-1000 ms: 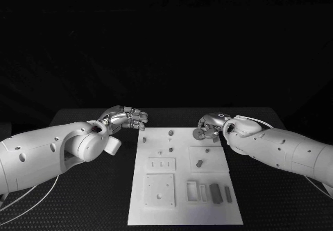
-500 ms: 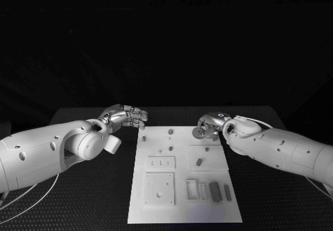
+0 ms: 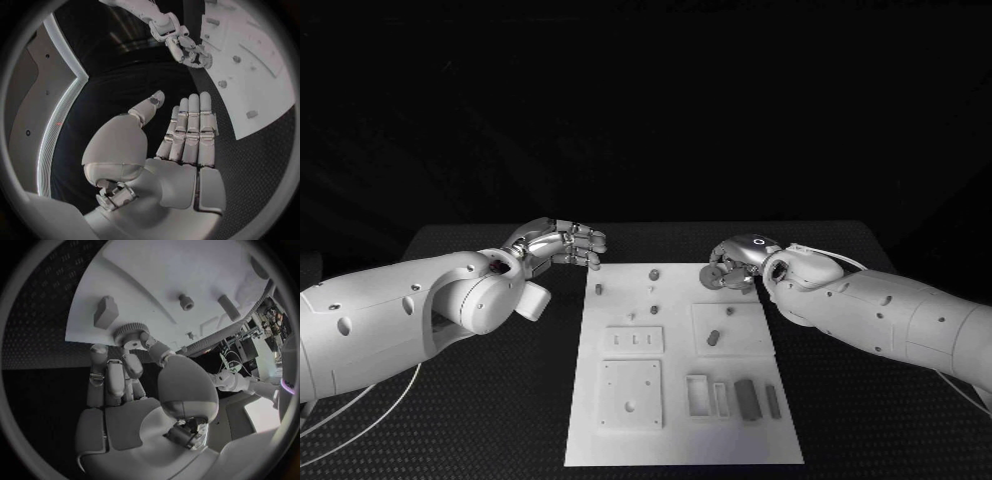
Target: Assemble the parts on the task board
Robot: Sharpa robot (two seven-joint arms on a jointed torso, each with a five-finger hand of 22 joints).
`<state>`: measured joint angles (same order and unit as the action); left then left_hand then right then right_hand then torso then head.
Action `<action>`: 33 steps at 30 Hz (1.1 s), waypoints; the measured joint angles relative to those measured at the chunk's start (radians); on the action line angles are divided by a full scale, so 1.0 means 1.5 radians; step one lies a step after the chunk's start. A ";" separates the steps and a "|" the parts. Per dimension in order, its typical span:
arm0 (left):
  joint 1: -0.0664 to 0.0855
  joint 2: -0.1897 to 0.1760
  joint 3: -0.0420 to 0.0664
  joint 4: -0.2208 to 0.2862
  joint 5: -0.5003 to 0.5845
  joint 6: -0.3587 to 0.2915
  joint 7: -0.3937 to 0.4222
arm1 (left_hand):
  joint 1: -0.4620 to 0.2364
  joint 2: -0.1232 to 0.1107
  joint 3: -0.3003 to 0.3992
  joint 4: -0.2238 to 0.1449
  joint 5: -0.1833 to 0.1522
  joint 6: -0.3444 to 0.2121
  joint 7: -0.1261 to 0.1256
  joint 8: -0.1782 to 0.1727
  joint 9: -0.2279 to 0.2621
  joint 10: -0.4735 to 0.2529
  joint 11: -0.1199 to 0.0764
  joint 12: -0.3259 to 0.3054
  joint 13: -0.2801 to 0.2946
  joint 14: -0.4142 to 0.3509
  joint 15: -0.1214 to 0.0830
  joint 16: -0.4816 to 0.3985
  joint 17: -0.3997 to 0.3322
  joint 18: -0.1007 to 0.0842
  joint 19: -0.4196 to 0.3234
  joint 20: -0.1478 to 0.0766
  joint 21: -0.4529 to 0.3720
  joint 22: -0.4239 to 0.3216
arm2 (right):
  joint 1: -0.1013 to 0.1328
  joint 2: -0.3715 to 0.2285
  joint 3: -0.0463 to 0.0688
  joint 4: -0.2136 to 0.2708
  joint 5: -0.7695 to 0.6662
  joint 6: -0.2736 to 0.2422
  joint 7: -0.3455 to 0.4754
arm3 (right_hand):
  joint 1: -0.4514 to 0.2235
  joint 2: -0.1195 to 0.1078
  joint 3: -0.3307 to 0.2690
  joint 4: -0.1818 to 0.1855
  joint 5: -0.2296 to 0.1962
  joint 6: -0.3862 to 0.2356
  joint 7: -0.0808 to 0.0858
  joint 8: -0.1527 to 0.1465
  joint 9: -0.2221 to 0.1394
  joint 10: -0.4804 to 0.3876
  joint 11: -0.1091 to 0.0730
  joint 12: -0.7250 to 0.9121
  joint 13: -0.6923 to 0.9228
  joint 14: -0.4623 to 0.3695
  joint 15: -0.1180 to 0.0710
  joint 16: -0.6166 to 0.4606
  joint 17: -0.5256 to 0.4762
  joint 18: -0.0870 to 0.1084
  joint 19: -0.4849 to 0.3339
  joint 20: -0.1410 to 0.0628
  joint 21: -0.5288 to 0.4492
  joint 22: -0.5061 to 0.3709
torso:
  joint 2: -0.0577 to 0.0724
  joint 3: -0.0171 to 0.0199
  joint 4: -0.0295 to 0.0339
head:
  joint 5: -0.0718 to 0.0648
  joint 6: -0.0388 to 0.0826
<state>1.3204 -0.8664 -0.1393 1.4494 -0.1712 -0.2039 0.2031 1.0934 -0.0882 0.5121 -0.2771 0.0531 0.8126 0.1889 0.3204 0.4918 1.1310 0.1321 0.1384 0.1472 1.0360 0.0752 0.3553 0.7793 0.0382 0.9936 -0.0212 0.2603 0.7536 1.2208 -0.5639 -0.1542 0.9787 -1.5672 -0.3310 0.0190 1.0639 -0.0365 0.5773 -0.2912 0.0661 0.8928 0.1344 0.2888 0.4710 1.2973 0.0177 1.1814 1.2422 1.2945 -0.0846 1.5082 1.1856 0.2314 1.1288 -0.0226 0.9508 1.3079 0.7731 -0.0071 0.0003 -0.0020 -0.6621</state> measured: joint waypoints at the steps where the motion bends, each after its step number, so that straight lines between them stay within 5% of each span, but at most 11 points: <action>1: 0.000 0.000 0.000 0.000 0.000 0.000 0.000 | 0.000 0.000 0.000 0.000 0.000 0.000 0.000 0.000 0.000 0.000 0.000 0.000 0.000 0.000 0.000 0.000 0.000 0.000 0.000 0.000 0.000 0.000 | 0.000 -0.001 0.000 0.003 -0.002 -0.003 -0.002 | 0.002 0.002 0.001 0.001 0.000 0.000 0.000 0.000 0.000 0.000 0.000 0.000 0.001 0.002 -0.001 0.000 0.001 0.000 0.000 0.000 0.002 0.000 | 0.000 0.0000 0.0000 | 0.000 0.000; 3: 0.000 -0.001 0.000 0.001 0.000 0.000 0.000 | 0.000 0.000 0.000 0.000 0.000 0.000 0.000 0.000 0.000 0.000 0.000 0.000 0.000 0.000 0.000 0.000 0.000 0.000 0.000 0.000 0.000 0.000 | -0.001 -0.004 -0.001 0.013 -0.008 -0.011 -0.006 | 0.011 0.011 0.003 0.001 0.000 0.000 0.000 0.000 -0.023 0.002 -0.002 0.000 0.001 0.003 -0.003 0.001 0.003 0.000 0.000 0.000 0.003 0.000 | 0.000 -0.0001 -0.0001 | 0.000 0.001; 12: 0.000 -0.003 0.000 0.003 0.000 0.000 0.000 | 0.000 0.000 0.000 0.000 0.000 0.000 0.000 0.000 0.000 0.000 0.000 0.000 0.000 0.000 0.000 0.000 0.001 -0.001 0.000 0.000 0.000 0.001 | 0.019 -0.012 -0.003 0.064 -0.067 -0.039 -0.056 | 0.013 0.013 0.006 0.000 0.000 0.000 0.000 0.000 -0.025 0.006 -0.006 0.002 0.002 0.010 -0.010 0.003 0.008 0.000 0.006 -0.003 0.005 0.000 | -0.001 -0.0004 -0.0004 | 0.000 0.005; 25: 0.000 -0.005 0.000 0.005 0.000 -0.001 0.000 | 0.000 0.000 0.000 0.000 0.000 0.000 0.000 0.000 0.000 0.000 0.000 -0.003 0.000 0.000 0.000 0.000 0.001 -0.002 0.000 0.000 0.000 0.000 | 0.031 -0.015 -0.001 0.172 -0.167 -0.081 -0.140 | 0.014 -0.010 0.009 0.000 0.000 0.009 -0.008 0.000 -0.025 0.014 -0.014 0.002 -0.003 0.020 -0.015 0.003 0.014 0.000 0.015 -0.010 0.005 0.000 | -0.001 -0.0004 0.0001 | 0.001 0.013; 33: 0.000 -0.005 0.000 0.006 0.000 -0.001 0.000 | 0.000 0.000 0.000 0.000 0.000 0.000 0.000 0.000 0.000 0.000 0.000 -0.003 0.000 0.000 0.000 -0.002 0.002 -0.005 0.000 0.000 0.000 0.001 | 0.029 0.020 -0.012 0.196 -0.228 -0.090 -0.176 | 0.011 -0.018 0.012 0.003 0.000 0.012 -0.009 0.009 -0.025 0.014 -0.014 -0.003 -0.007 0.022 -0.013 0.003 0.014 0.000 0.015 -0.010 0.005 0.000 | 0.000 0.0000 0.0004 | 0.005 0.018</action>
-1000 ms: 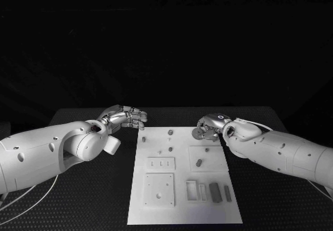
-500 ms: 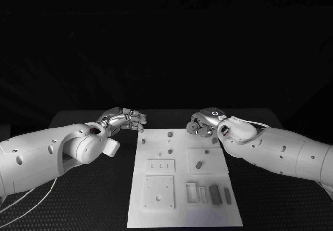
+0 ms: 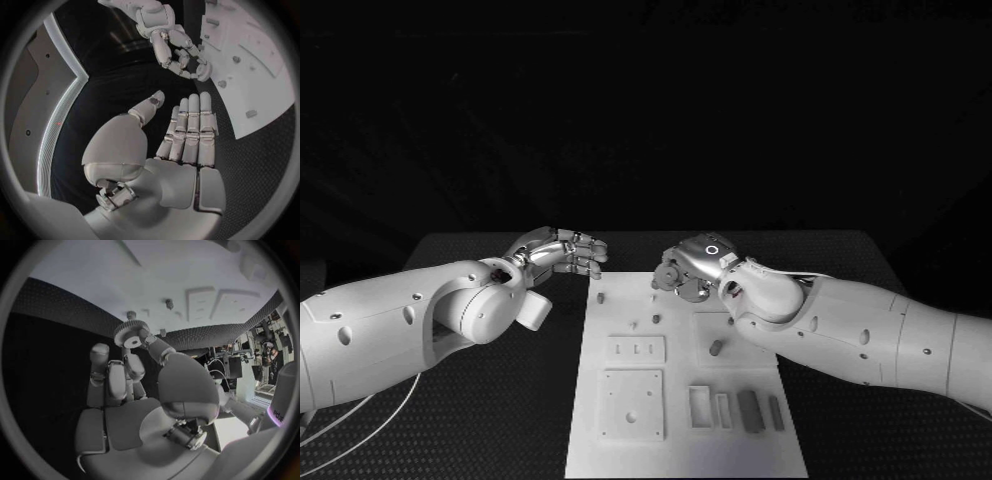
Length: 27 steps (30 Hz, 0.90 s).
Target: Assemble the parts on the task board
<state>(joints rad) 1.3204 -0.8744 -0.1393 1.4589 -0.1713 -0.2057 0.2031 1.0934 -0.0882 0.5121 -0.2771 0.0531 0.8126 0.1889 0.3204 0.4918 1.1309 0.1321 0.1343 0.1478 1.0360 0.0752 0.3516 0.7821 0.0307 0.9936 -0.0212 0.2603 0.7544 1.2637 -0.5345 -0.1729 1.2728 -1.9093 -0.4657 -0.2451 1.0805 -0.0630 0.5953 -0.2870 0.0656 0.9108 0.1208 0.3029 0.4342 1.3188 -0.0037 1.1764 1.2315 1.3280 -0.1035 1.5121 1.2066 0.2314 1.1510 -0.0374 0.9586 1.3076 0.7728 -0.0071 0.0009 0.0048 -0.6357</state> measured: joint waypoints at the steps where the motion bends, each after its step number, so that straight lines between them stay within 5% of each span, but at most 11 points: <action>1: 0.000 0.000 0.000 0.000 0.000 0.000 0.000 | 0.000 0.000 0.000 0.000 0.000 0.000 0.000 0.000 0.000 0.000 0.000 0.000 0.000 0.000 0.000 0.000 0.000 0.000 0.000 0.000 0.000 0.000 | 0.000 0.005 -0.002 0.000 -0.005 0.000 -0.004 | -0.003 -0.003 0.000 0.000 0.000 0.002 0.001 0.000 0.000 0.000 0.000 0.000 0.000 0.001 -0.001 0.000 0.000 0.000 0.000 0.000 0.000 0.000 | 0.000 0.0000 0.0001 | 0.000 0.000; 11: 0.000 0.006 0.000 -0.003 0.000 0.000 0.000 | 0.000 0.000 0.000 0.000 0.000 0.000 0.000 0.000 0.000 0.000 0.000 0.000 0.001 0.000 0.000 0.000 0.000 0.000 0.000 0.000 0.000 0.000 | -0.016 0.046 -0.023 -0.014 -0.039 0.000 -0.032 | -0.003 -0.003 0.002 0.002 -0.001 0.005 0.000 0.000 0.000 0.000 0.000 -0.002 -0.002 0.002 -0.002 0.000 0.000 0.000 0.002 -0.002 0.000 0.000 | 0.001 -0.0003 0.0033 | 0.001 0.002; 27: 0.000 0.008 0.000 -0.005 0.000 0.000 0.000 | -0.002 0.002 0.000 0.000 0.000 0.000 0.000 0.000 0.000 0.000 0.000 0.000 0.000 0.000 0.000 0.000 0.001 -0.001 0.000 0.000 -0.003 0.001 | -0.017 0.059 -0.027 -0.035 -0.054 0.004 -0.043 | -0.008 -0.008 0.003 0.001 -0.001 0.010 -0.002 0.000 0.000 0.002 -0.002 -0.005 -0.003 0.002 -0.002 0.000 -0.001 0.000 0.003 -0.001 0.000 0.000 | 0.001 -0.0006 0.0033 | 0.006 -0.001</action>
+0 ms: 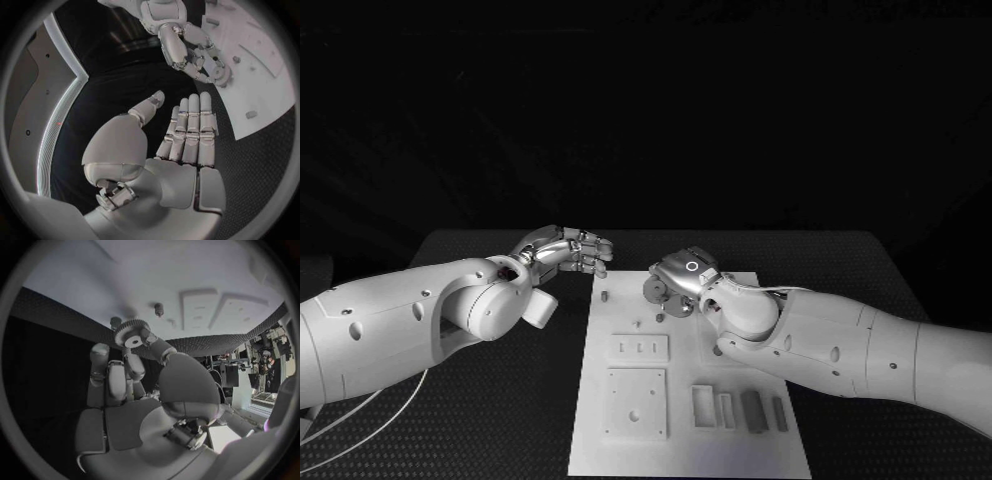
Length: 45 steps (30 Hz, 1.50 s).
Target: Assemble the parts on the task board
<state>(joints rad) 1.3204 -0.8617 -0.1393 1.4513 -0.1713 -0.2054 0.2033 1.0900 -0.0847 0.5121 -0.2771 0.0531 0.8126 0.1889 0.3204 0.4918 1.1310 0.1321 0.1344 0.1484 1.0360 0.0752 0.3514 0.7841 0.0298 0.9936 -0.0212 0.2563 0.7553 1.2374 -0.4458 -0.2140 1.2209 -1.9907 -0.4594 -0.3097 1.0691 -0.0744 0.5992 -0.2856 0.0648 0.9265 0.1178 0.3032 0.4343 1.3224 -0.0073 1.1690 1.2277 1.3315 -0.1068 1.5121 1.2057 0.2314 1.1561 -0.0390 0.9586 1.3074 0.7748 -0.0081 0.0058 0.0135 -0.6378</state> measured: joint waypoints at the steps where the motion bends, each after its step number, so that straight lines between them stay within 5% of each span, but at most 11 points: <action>1: 0.000 0.001 0.000 0.000 0.000 0.000 0.000 | 0.000 0.000 0.000 0.000 0.000 0.000 0.000 0.000 0.000 0.000 0.000 0.000 0.000 0.000 0.000 0.000 0.000 0.000 0.000 0.000 0.000 0.000 | 0.000 0.000 0.000 -0.001 0.000 0.000 0.000 | 0.000 0.000 0.001 -0.001 0.000 0.000 0.000 0.000 0.000 0.000 0.000 0.000 0.000 0.000 0.000 0.000 0.000 0.000 0.000 0.000 0.000 0.000 | 0.000 0.0001 0.0000 | 0.000 0.000; 15: 0.000 0.003 0.000 -0.002 0.000 0.000 0.000 | 0.000 0.000 0.000 0.000 0.000 0.000 0.000 0.000 0.000 0.000 0.000 0.000 0.000 0.000 0.000 0.000 0.000 0.000 0.000 0.000 0.000 0.000 | -0.005 0.013 -0.009 -0.021 -0.002 0.005 0.002 | -0.004 -0.004 0.001 -0.001 0.001 0.001 -0.001 0.004 0.000 0.000 0.000 0.000 0.000 0.000 0.000 0.000 0.000 0.000 0.001 0.001 0.000 0.000 | 0.000 0.0012 -0.0004 | 0.004 -0.003; 45: 0.000 0.006 0.000 -0.004 0.000 0.001 0.000 | 0.000 0.000 0.000 0.000 0.000 0.000 0.000 0.000 0.000 0.000 0.000 -0.003 0.001 0.000 0.000 -0.003 0.002 0.006 0.000 0.000 0.000 0.001 | -0.011 0.033 -0.011 -0.052 0.005 0.005 0.015 | 0.003 -0.006 0.004 -0.001 0.001 0.005 -0.002 -0.005 0.000 0.002 0.003 -0.014 -0.009 0.000 0.000 -0.003 -0.008 0.000 0.005 0.000 0.000 0.000 | 0.000 0.0004 -0.0008 | 0.005 -0.005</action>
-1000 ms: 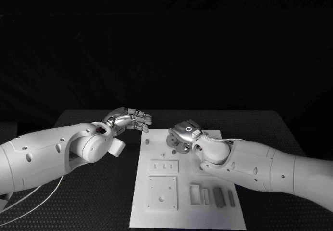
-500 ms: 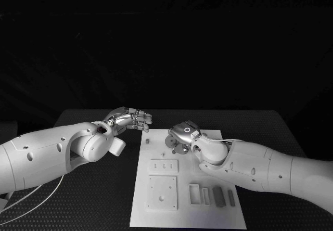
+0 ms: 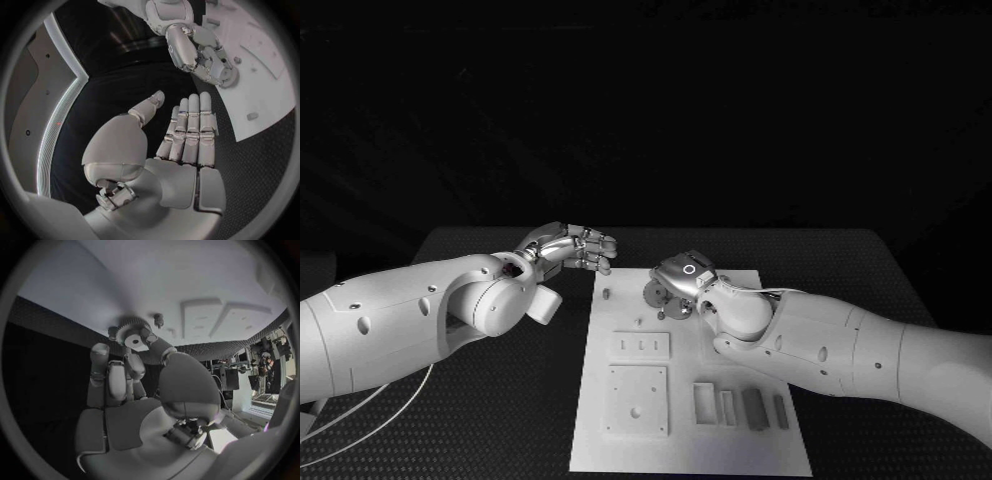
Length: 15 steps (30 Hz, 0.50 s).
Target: Assemble the parts on the task board
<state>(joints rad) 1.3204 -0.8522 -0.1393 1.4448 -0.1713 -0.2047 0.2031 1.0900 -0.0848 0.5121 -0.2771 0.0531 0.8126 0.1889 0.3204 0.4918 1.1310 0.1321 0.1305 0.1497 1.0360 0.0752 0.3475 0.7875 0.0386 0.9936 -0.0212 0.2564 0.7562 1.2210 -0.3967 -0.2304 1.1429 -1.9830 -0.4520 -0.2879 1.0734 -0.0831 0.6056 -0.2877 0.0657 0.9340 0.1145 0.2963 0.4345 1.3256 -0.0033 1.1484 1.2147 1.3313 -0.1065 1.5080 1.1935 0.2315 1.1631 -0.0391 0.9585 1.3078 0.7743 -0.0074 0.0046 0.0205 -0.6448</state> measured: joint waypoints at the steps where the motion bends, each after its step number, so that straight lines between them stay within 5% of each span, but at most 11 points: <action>1: 0.000 0.000 0.000 0.000 0.000 0.000 0.000 | 0.000 0.000 0.000 0.000 0.000 0.000 0.000 0.000 0.000 0.000 0.000 0.000 0.000 0.000 0.000 0.000 0.000 0.000 0.000 0.000 0.000 0.000 | 0.000 0.001 0.000 -0.002 0.002 0.000 0.002 | 0.003 -0.003 0.000 0.000 0.000 0.001 0.001 -0.002 0.000 -0.001 0.001 -0.002 -0.002 0.000 0.000 0.000 -0.001 0.000 0.000 0.000 0.000 0.000 | 0.000 0.0000 0.0000 | 0.000 0.000; 5: 0.000 0.000 0.000 0.000 0.000 0.000 0.000 | 0.000 0.000 0.000 0.000 0.000 0.000 0.000 0.000 0.000 0.000 0.000 0.000 0.000 0.000 0.000 0.000 0.000 0.000 0.000 0.000 0.000 0.001 | 0.000 0.003 0.000 -0.005 0.007 0.000 0.008 | 0.006 -0.006 0.002 0.002 0.000 0.000 0.003 -0.014 0.004 -0.007 0.007 -0.013 -0.009 -0.005 0.005 -0.003 -0.008 0.000 0.000 0.000 -0.005 0.000 | 0.000 -0.0001 0.0000 | 0.000 0.000; 7: 0.000 0.000 0.000 0.000 0.000 0.000 0.000 | 0.000 0.000 0.000 0.000 0.000 0.000 0.000 0.000 0.000 0.000 0.000 0.000 0.000 0.000 0.000 0.000 0.000 0.000 0.000 0.000 0.000 0.001 | 0.000 0.003 0.000 -0.006 0.010 0.000 0.010 | 0.005 -0.007 0.004 0.001 0.000 -0.014 0.011 -0.023 0.025 -0.009 0.009 -0.017 -0.012 -0.008 0.007 -0.003 -0.009 0.000 0.000 0.000 -0.005 0.000 | 0.000 -0.0001 0.0000 | 0.001 -0.001; 15: 0.000 0.000 0.000 0.000 0.000 0.000 0.000 | 0.000 0.000 0.000 0.000 0.000 0.000 0.000 0.000 0.000 0.000 0.000 0.000 0.000 0.000 0.000 0.000 0.000 -0.001 0.000 0.000 0.000 0.001 | 0.000 0.003 0.000 -0.009 0.018 0.000 0.016 | 0.003 -0.014 0.007 0.003 0.000 -0.048 0.009 -0.039 0.017 -0.011 0.011 -0.025 -0.018 -0.008 0.007 -0.006 -0.012 0.000 0.000 0.000 -0.005 0.000 | 0.000 0.0001 -0.0001 | 0.002 -0.002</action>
<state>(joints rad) 1.3204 -0.8517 -0.1393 1.4443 -0.1713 -0.2047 0.2029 1.0900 -0.0848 0.5121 -0.2771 0.0531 0.8126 0.1889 0.3204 0.4919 1.1310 0.1321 0.1305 0.1496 1.0360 0.0752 0.3476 0.7881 0.0374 0.9936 -0.0212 0.2564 0.7569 1.2206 -0.3919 -0.2309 1.1295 -1.9557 -0.4515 -0.2633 1.0782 -0.1044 0.6160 -0.2829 0.0659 0.8623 0.1281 0.2380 0.4606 1.3095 0.0127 1.1109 1.1876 1.3199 -0.0954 1.4995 1.1761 0.2317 1.1628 -0.0387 0.9507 1.3076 0.7743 -0.0073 0.0045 0.0232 -0.6477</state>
